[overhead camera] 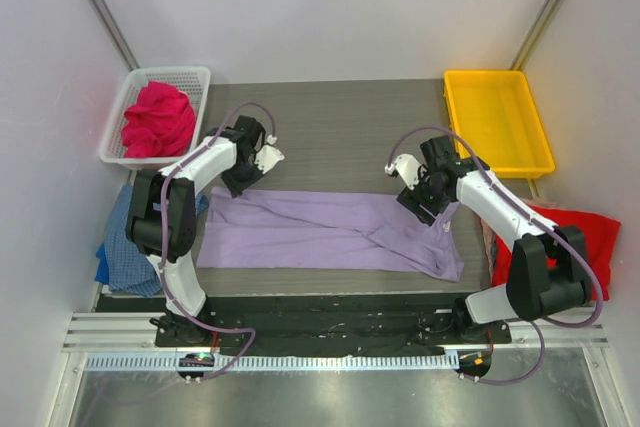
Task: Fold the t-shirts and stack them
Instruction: Fold the other side of the tshirt into a rectangle
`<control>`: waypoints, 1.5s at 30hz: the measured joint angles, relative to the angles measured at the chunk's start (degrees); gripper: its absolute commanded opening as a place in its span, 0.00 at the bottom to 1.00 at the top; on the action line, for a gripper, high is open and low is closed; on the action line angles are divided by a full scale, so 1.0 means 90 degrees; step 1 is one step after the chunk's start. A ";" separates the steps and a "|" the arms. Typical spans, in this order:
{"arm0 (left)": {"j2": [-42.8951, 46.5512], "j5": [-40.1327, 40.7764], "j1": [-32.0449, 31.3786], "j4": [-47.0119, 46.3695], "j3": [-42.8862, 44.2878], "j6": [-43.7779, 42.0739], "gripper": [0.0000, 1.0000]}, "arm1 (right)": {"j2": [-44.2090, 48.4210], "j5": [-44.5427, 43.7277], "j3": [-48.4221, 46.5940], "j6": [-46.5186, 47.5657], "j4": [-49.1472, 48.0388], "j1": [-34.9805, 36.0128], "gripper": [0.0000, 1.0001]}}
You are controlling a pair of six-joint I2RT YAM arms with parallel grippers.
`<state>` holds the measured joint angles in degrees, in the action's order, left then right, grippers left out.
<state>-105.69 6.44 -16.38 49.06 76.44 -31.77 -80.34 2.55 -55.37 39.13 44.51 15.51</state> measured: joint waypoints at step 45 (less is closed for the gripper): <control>0.0000 0.0119 -0.0002 -0.0238 -0.0296 -0.0022 0.05 | -0.2045 -0.0372 -0.0658 0.0427 -0.1797 -0.0984 0.67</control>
<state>-105.69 7.51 -16.40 46.92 73.78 -31.97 -98.74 -0.80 -61.30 42.98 28.34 6.66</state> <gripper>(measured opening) 0.051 0.664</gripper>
